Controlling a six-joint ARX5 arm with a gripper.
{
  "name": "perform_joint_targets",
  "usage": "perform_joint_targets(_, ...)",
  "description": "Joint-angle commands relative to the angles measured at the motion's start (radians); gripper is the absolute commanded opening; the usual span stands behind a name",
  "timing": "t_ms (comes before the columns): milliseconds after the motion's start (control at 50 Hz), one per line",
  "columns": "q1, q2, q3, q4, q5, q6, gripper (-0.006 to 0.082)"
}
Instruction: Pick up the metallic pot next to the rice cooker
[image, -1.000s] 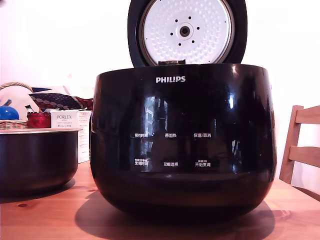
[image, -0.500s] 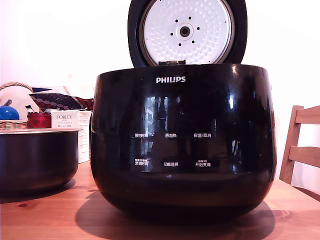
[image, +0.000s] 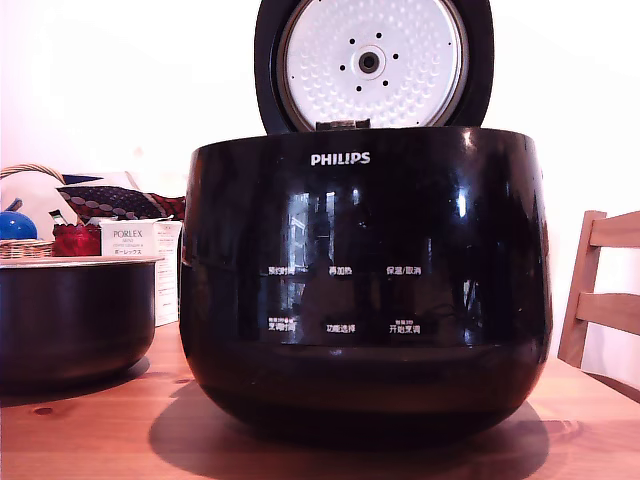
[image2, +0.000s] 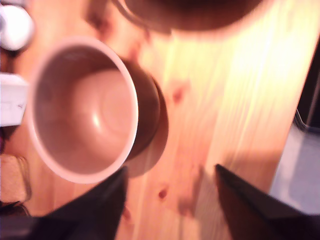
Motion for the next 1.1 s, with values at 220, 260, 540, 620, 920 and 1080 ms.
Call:
perform_joint_targets(220, 0.018, 0.177, -0.001, 0.090, -0.006, 0.044, 0.0561)
perform_joint_targets(260, 0.025, 0.203, -0.001, 0.103, -0.005, 0.044, 0.0561)
perform_joint_targets(540, 0.075, 0.331, -0.001, 0.158, -0.002, 0.059, 0.0561)
perform_joint_targets(620, 0.085, 0.355, -0.001, 0.171, 0.020, 0.059, 0.0560)
perform_joint_targets(920, 0.086, 0.424, -0.001, 0.198, 0.023, 0.086, 0.0560)
perform_joint_targets(1080, 0.086, 0.432, -0.001, 0.199, 0.024, 0.085, 0.0530)
